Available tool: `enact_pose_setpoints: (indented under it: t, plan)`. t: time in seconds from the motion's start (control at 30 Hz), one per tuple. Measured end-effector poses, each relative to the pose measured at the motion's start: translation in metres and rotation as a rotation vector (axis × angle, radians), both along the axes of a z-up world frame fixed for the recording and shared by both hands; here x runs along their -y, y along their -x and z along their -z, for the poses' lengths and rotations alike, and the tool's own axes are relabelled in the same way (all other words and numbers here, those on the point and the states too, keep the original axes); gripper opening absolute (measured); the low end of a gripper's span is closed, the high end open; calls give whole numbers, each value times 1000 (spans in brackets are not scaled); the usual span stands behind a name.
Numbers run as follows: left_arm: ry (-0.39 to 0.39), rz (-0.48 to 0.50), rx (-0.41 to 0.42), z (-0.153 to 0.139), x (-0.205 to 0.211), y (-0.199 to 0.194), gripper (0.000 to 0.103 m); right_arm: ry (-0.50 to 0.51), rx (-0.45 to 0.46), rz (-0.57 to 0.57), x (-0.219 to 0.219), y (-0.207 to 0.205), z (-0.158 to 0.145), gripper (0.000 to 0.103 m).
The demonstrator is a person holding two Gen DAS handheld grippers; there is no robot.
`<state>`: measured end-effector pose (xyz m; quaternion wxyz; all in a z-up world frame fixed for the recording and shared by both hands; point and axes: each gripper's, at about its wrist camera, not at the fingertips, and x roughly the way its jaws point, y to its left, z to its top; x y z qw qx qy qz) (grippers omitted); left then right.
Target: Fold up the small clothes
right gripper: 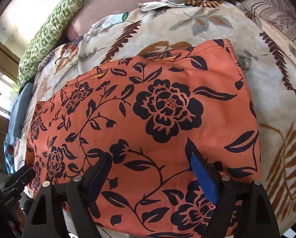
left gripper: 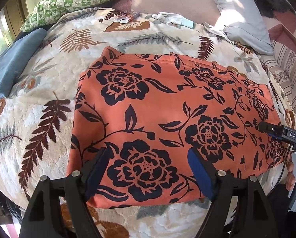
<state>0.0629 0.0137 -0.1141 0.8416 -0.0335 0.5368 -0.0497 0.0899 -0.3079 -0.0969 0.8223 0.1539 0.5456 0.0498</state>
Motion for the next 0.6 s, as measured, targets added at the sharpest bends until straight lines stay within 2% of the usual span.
enact_pose_setpoints:
  t: [0.13, 0.33, 0.4, 0.47, 0.53, 0.6]
  plan:
    - [10, 3, 0, 2, 0, -1, 81, -9, -11, 15, 1, -1, -1, 84]
    - [13, 13, 32, -4, 3, -5, 81, -65, 132, 39, 8, 3, -32, 84]
    - [16, 6, 52, -4, 3, -7, 81, -67, 106, 58, 15, -3, -20, 85]
    - [14, 5, 29, 6, 4, -12, 81, -98, 7, 94, 28, -11, 11, 85]
    - [-27, 5, -39, 25, 5, -18, 81, -122, 44, 99, 31, -9, 7, 85]
    - [-36, 14, -9, 28, 6, -16, 82, -121, 11, 77, 27, -15, -7, 85]
